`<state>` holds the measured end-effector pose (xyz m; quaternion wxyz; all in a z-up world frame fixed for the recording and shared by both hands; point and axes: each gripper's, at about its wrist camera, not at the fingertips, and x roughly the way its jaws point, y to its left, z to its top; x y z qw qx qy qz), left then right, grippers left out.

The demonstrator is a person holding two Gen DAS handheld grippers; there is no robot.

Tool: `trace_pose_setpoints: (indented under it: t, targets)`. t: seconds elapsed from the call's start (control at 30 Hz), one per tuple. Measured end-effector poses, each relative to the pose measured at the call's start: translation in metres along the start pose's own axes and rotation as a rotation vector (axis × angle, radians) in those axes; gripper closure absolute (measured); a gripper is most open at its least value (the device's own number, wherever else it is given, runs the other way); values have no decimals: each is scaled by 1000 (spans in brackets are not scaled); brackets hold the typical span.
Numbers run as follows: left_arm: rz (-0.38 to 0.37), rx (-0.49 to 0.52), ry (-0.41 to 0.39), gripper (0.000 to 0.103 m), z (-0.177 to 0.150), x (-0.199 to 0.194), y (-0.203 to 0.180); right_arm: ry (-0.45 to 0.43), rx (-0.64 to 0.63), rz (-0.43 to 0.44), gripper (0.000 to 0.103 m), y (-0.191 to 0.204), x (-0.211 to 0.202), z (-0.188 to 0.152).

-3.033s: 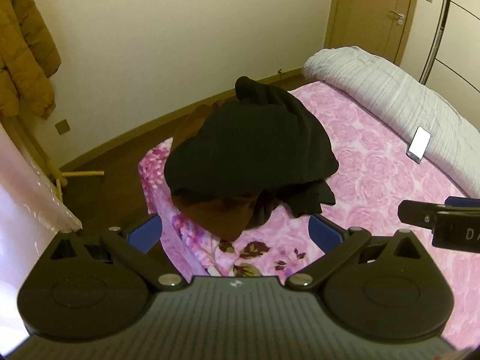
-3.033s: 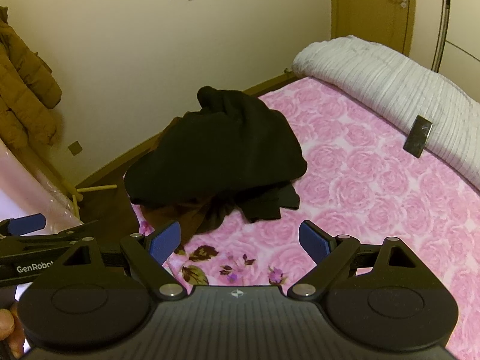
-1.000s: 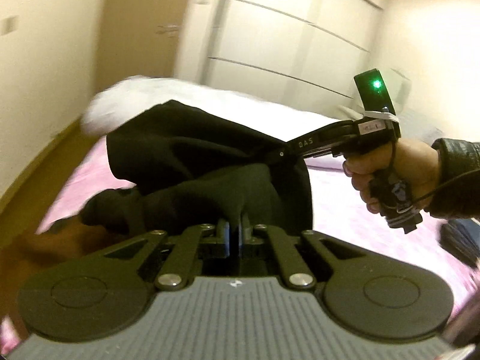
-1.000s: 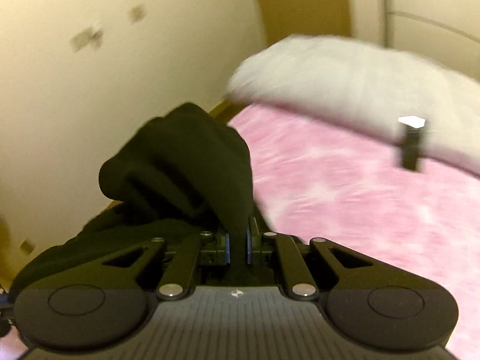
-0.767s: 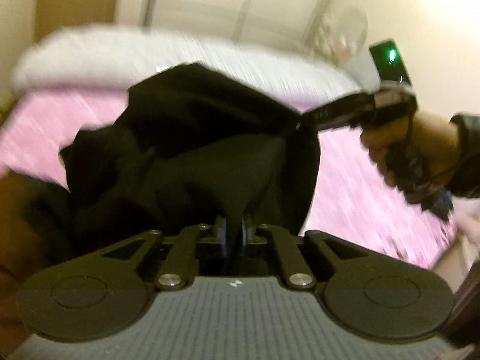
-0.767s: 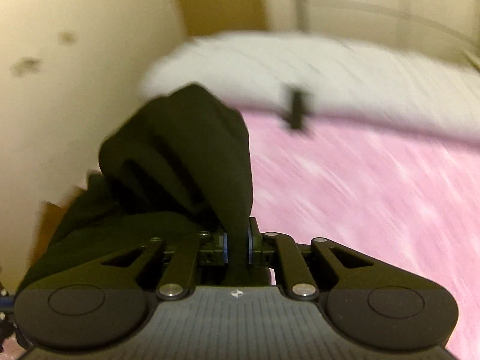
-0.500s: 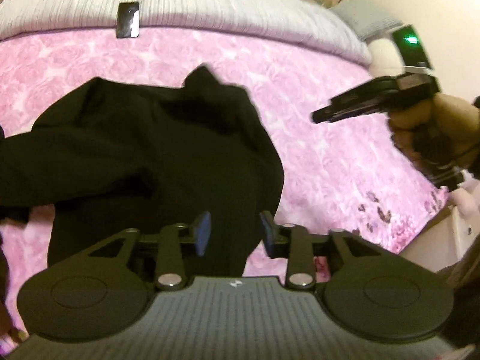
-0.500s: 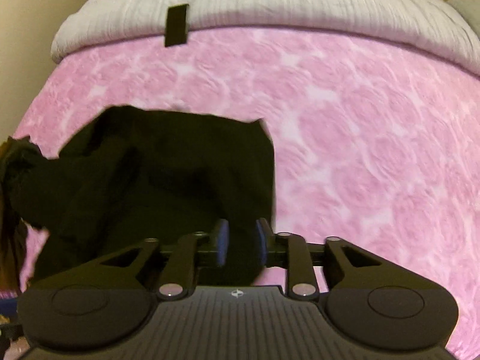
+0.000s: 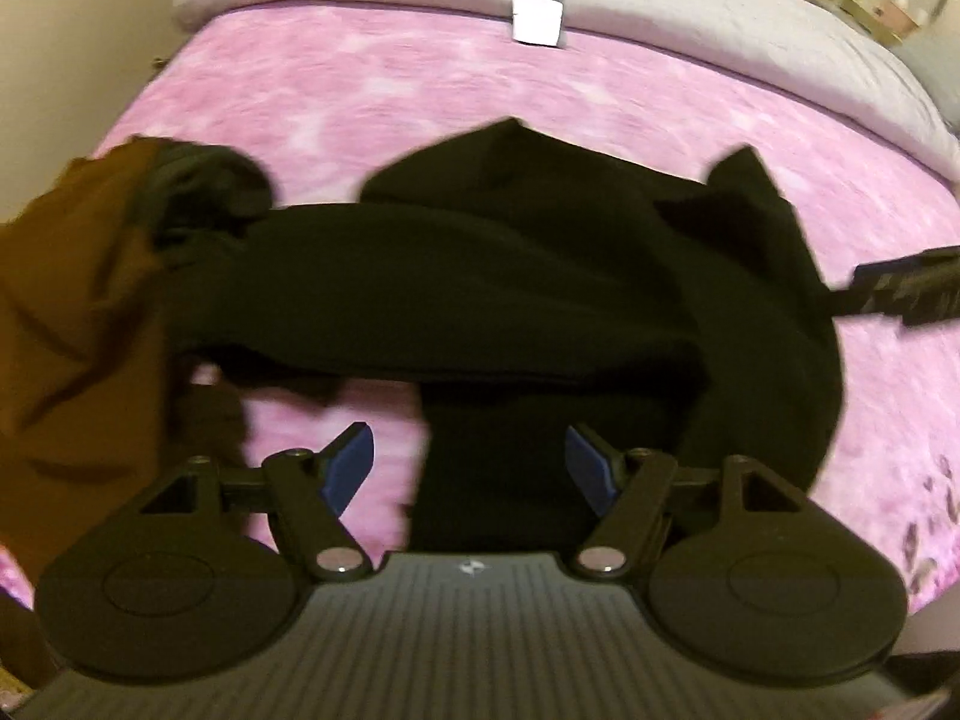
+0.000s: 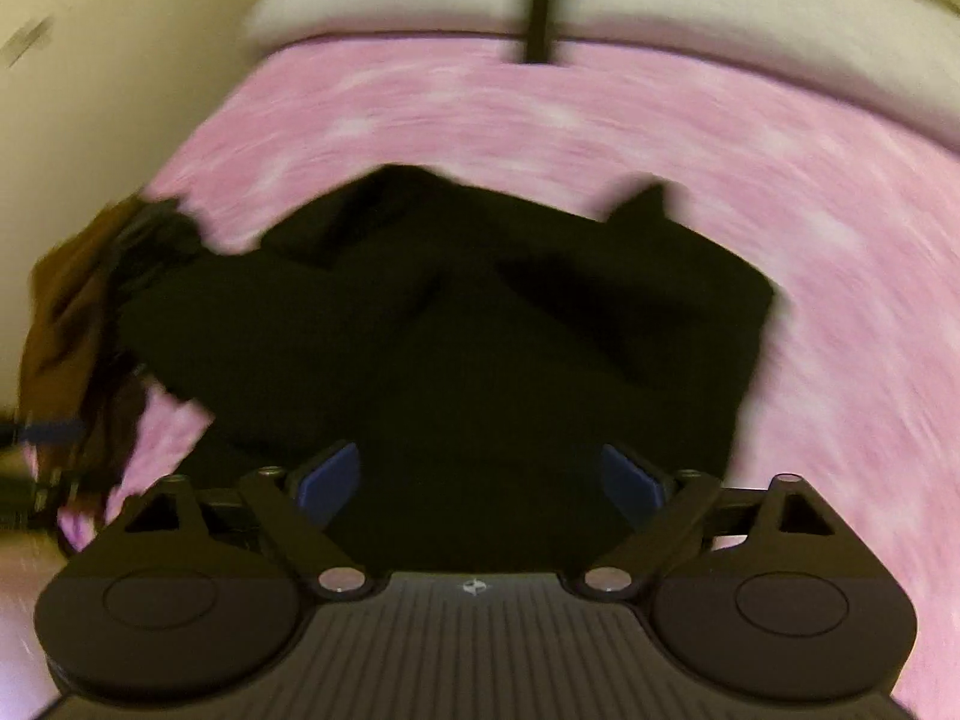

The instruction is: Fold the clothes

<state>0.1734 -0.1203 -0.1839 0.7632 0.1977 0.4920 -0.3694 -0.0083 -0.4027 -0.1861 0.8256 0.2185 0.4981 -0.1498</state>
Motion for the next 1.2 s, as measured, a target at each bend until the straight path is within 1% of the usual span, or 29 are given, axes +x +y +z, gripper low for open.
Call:
trace_pose_setpoints:
  t: [0.03,0.1,0.2,0.23,0.27,0.3,0.33,0.37,0.43,0.5,0.57,0.67,0.77,0.83,0.93,1.0,1.07,1.2]
  targets:
    - [3,3,1,32,0,-1,8,2,-57,17,14,22,12,5]
    - [3,9,6,31,0,-3,21,41,-130,-19,14,56,45,5]
    - [-17,9,13,31,-4,1,33,102,-238,-77,14,108,94,5]
    - [-24,9,15,30,-5,2,38,108,-254,-151,20,115,111,4]
    - [-30,10,17,30,-7,3,42,95,-246,-204,40,117,119,3]
    - [-37,10,19,30,-8,4,46,81,-216,-222,54,114,123,3]
    - [-49,17,22,30,-9,7,48,71,-164,-224,91,108,121,5]
    - [-65,28,25,30,-9,11,47,55,-127,-241,96,102,113,8]
    - [-98,51,30,30,-8,18,43,-21,-76,-262,97,84,81,13]
    - [-134,74,31,30,-5,25,35,-75,-14,-301,97,64,45,20]
    - [-171,102,31,30,-3,32,23,-118,83,-346,98,32,3,23]
    - [-219,153,38,28,-4,44,3,-167,189,-460,98,-11,-49,8]
    - [-243,220,63,28,-6,50,-22,-216,294,-574,98,-54,-100,-8]
    - [-261,257,64,28,-9,48,-39,-215,376,-638,98,-77,-124,-30]
    - [-287,312,65,28,-15,43,-64,-181,514,-689,98,-115,-145,-81]
    - [-267,330,71,28,-14,42,-78,-137,598,-702,98,-134,-152,-113]
    - [-251,340,63,28,-8,39,-90,-93,714,-688,98,-154,-151,-145]
    - [-221,391,53,26,18,43,-117,-15,945,-612,98,-193,-141,-204]
